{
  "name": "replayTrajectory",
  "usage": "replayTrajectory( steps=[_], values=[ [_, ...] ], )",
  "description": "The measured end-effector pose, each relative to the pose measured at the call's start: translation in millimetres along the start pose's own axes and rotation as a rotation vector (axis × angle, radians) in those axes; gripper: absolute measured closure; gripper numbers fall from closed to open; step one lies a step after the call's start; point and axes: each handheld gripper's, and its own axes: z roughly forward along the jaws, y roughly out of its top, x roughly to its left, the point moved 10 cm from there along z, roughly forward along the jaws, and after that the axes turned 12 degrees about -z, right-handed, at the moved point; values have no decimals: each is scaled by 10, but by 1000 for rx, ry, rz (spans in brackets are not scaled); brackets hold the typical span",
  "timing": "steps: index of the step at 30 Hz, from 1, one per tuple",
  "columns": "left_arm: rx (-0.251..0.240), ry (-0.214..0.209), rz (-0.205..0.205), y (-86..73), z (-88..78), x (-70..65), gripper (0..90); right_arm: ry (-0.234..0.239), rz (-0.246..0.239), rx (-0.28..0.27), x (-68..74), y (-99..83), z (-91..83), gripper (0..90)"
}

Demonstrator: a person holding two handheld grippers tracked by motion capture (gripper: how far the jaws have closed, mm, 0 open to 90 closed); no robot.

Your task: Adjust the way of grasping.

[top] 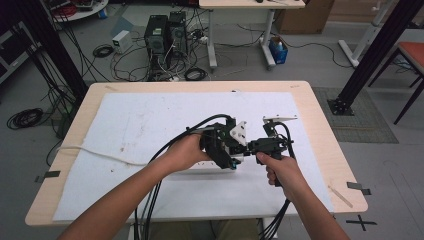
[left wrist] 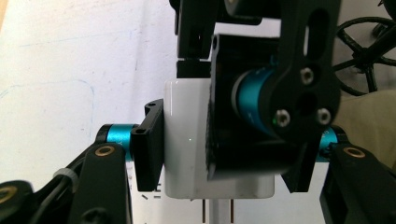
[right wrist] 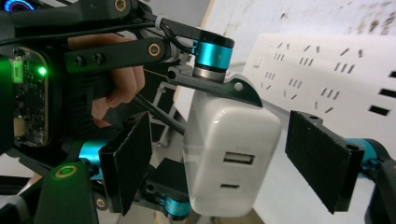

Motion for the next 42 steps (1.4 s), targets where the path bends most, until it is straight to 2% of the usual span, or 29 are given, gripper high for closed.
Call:
replayTrajectory(
  steps=[4,6,11,13,18,21,24,26,28,30,31,32,33,36,38,40,42],
  values=[
    [1,6,4,-4,-1,4,425,16,1,0,12,8,33,284],
    [-4,10,0,-4,-8,11,425,34,9,-18,23,24,31,369],
    [-8,20,7,-7,-21,24,425,61,37,-14,28,12,47,429],
    [-10,25,11,-3,-27,23,425,59,46,-25,19,13,41,458],
    [-23,30,11,15,-39,22,425,83,56,-43,5,7,29,564],
    [-21,53,32,17,-35,27,425,102,90,-60,-12,10,12,602],
    [-15,76,43,13,-22,29,422,88,76,-69,-22,12,18,616],
    [-6,65,17,6,-30,26,404,71,56,-69,-36,7,25,621],
    [-2,72,-12,-12,-57,46,279,47,50,-61,-68,-7,19,621],
    [-1,73,-23,-55,-107,71,274,19,39,-45,-114,-29,-9,621],
    [3,75,-33,-80,-128,86,262,0,24,-50,-153,-30,-38,621],
    [7,76,-62,-128,-161,116,231,-18,14,-47,-181,-33,-59,621],
    [12,72,-83,-173,-193,141,213,-59,-4,-41,-227,-42,-104,621],
    [33,73,-135,-338,-289,232,213,-128,-39,-20,-317,-57,-219,621],
    [73,66,-191,-530,-365,303,213,-174,-67,-2,-362,-55,-305,621],
    [109,74,-231,-696,-432,371,214,-220,-105,12,-390,-37,-381,621],
    [123,81,-265,-864,-514,441,214,-276,-168,34,-419,-10,-469,621]
  ],
)
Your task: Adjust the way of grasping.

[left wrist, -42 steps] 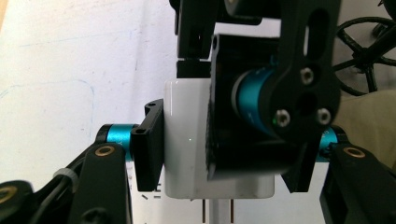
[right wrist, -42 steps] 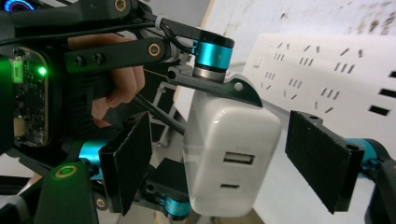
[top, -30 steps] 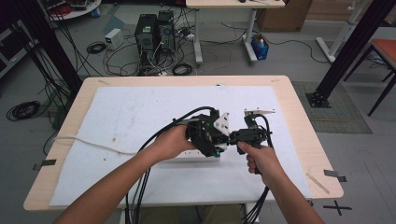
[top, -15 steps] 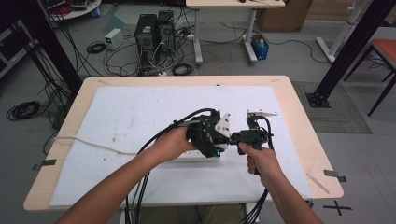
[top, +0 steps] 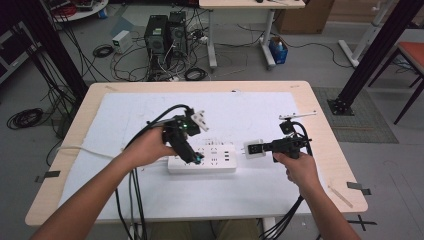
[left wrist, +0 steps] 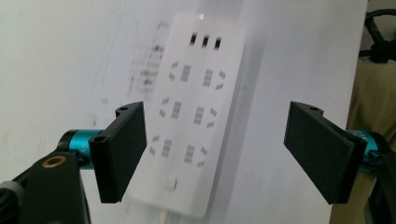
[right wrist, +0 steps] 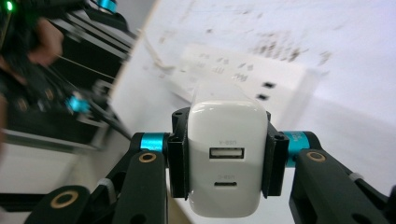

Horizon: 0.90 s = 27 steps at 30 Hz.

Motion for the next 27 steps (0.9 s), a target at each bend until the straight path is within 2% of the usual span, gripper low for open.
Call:
replayTrajectory(
  steps=[3,6,10,12,15,16,17,18,19,22,27],
  values=[
    [14,-3,-56,-226,-93,153,214,-63,-46,45,-68,6,-65,621],
    [49,6,-94,-427,-175,281,214,-95,-92,85,-89,22,-98,621],
    [111,-8,-120,-674,-268,400,214,-149,-165,146,-107,65,-125,621],
    [139,-13,-138,-795,-321,463,214,-201,-238,200,-132,109,-156,621],
    [165,-8,-158,-915,-378,539,213,-259,-332,259,-149,165,-196,621],
    [170,-9,-165,-948,-395,564,213,-280,-342,280,-152,178,-213,621],
    [170,-9,-165,-948,-395,564,213,-280,-342,280,-152,178,-213,621],
    [176,-3,-183,-998,-416,601,213,-299,-358,299,-164,193,-230,621],
    [184,-1,-180,-1025,-429,628,213,-324,-385,328,-176,214,-256,621],
    [192,12,-209,-1121,-459,688,213,-343,-435,367,-176,256,-304,621],
    [212,26,-214,-1248,-496,758,213,-366,-494,409,-166,311,-338,621]
  ],
)
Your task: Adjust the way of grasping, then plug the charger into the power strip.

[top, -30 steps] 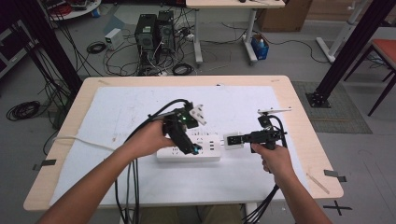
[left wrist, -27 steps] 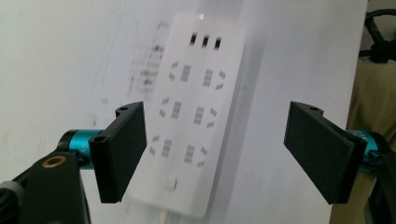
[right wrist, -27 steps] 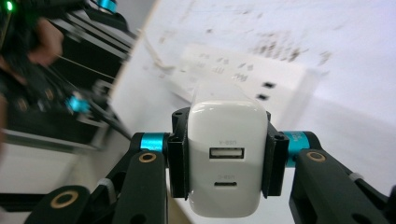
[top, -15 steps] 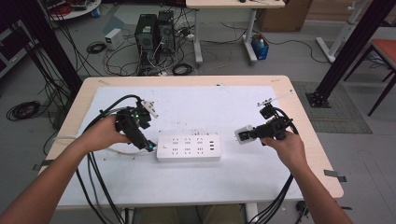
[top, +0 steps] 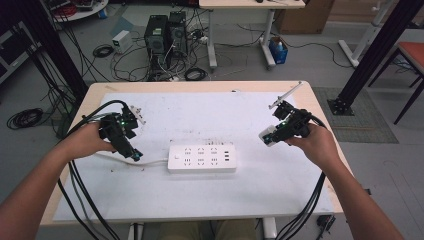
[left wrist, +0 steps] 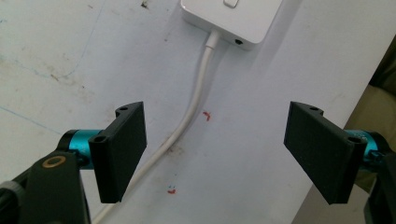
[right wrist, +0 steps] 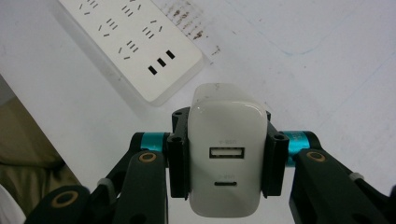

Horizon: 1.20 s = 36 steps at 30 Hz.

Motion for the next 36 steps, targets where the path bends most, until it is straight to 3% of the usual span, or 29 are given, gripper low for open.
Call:
replayTrajectory(
  steps=[8,18,26,36],
  values=[
    [0,-2,4,-4,-3,3,213,-10,-49,29,-10,33,50,620],
    [-9,-22,19,19,-28,6,213,5,-58,9,-7,158,45,620],
    [-14,-22,14,-6,-17,24,213,11,-85,46,62,268,102,620],
    [-26,-45,50,-42,5,-66,213,62,-170,47,150,533,134,620]
  ],
)
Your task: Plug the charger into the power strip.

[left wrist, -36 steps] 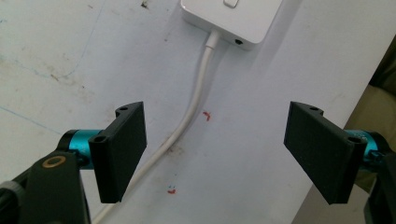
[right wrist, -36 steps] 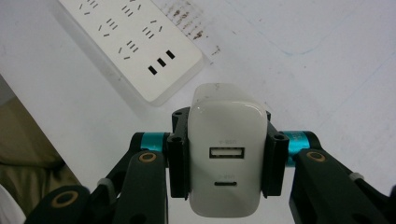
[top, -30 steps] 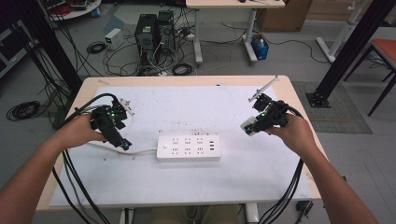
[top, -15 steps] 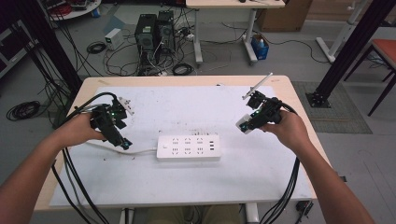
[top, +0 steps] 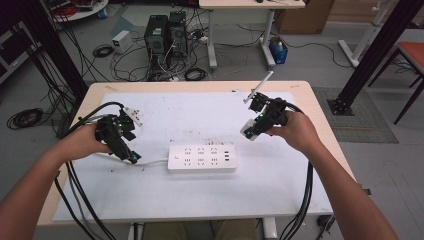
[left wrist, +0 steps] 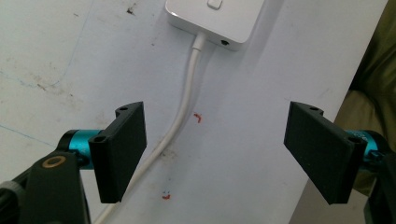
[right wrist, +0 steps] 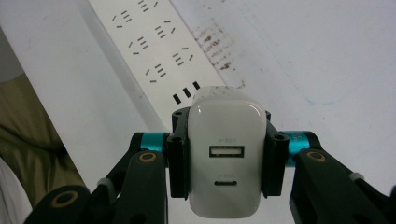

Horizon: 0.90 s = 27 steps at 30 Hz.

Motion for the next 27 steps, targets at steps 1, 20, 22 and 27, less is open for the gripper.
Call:
replayTrajectory(
  steps=[1,20,22,27],
  values=[
    [6,2,3,-3,1,-6,213,12,-13,5,-1,38,35,620],
    [-7,11,-9,7,152,7,213,162,-326,158,203,485,933,621],
    [-9,11,-9,4,167,17,213,171,-356,169,208,505,1021,621],
    [1,3,-5,-7,242,29,213,180,-394,194,233,517,1176,622]
  ],
)
